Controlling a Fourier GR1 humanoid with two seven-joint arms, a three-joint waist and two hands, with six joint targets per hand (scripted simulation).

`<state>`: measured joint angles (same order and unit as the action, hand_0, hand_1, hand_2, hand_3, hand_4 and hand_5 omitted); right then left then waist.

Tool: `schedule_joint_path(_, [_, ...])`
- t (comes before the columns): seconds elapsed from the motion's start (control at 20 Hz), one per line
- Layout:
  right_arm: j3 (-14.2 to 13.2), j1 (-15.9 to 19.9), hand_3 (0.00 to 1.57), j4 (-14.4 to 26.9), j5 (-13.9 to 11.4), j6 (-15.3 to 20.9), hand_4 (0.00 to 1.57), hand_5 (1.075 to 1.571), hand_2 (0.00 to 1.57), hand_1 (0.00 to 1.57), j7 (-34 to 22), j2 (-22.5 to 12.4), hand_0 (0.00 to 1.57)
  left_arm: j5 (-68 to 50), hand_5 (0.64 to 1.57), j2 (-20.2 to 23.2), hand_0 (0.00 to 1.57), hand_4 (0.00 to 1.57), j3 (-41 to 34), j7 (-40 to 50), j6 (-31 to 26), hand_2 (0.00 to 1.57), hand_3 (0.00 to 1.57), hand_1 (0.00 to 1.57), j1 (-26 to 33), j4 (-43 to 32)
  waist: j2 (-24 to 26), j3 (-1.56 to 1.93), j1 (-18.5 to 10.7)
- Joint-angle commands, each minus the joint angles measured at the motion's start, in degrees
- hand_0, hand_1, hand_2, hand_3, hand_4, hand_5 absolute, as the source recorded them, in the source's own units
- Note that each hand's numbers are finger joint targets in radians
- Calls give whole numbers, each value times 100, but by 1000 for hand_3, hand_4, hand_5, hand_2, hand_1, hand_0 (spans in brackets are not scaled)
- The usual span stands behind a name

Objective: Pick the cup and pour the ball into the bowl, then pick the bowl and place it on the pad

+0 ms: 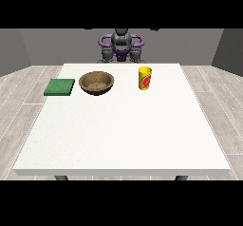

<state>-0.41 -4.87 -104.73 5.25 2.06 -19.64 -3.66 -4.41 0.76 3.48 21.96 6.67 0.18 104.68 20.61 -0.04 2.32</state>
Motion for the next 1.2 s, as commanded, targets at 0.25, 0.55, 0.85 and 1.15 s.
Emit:
schedule_joint_path(0.25, [-89, 759, 0, -1093, 120, 217, 755, 1551, 0, 0, -484, -37, 0, 125, 1556, 49, 0, 602, -152, -333, 215, 0, 0, 0, -828, 140, -1426, 1, 185])
schedule_joint_path(0.55, [-23, 1037, 87, -393, -95, 90, 712, 1545, 0, 0, 893, 191, 0, 445, 1526, 37, 0, 548, -172, -1817, 200, 0, 0, 0, -1192, -584, -2716, 2, 59])
schedule_joint_path(0.85, [-657, 816, 0, -198, 598, -609, 692, 1551, 0, 0, 1649, -198, 0, 179, 1491, 446, 0, 528, -882, -3430, -209, 0, 0, 0, -1039, -1605, -3422, 0, 391])
schedule_joint_path(1.15, [-1060, 1383, 0, 409, 770, -650, 676, 1559, 0, 0, 1667, -453, 0, 456, 1472, 172, 0, 187, -746, -4073, -116, 0, 0, 0, -1522, -3095, -3348, 2, 370])
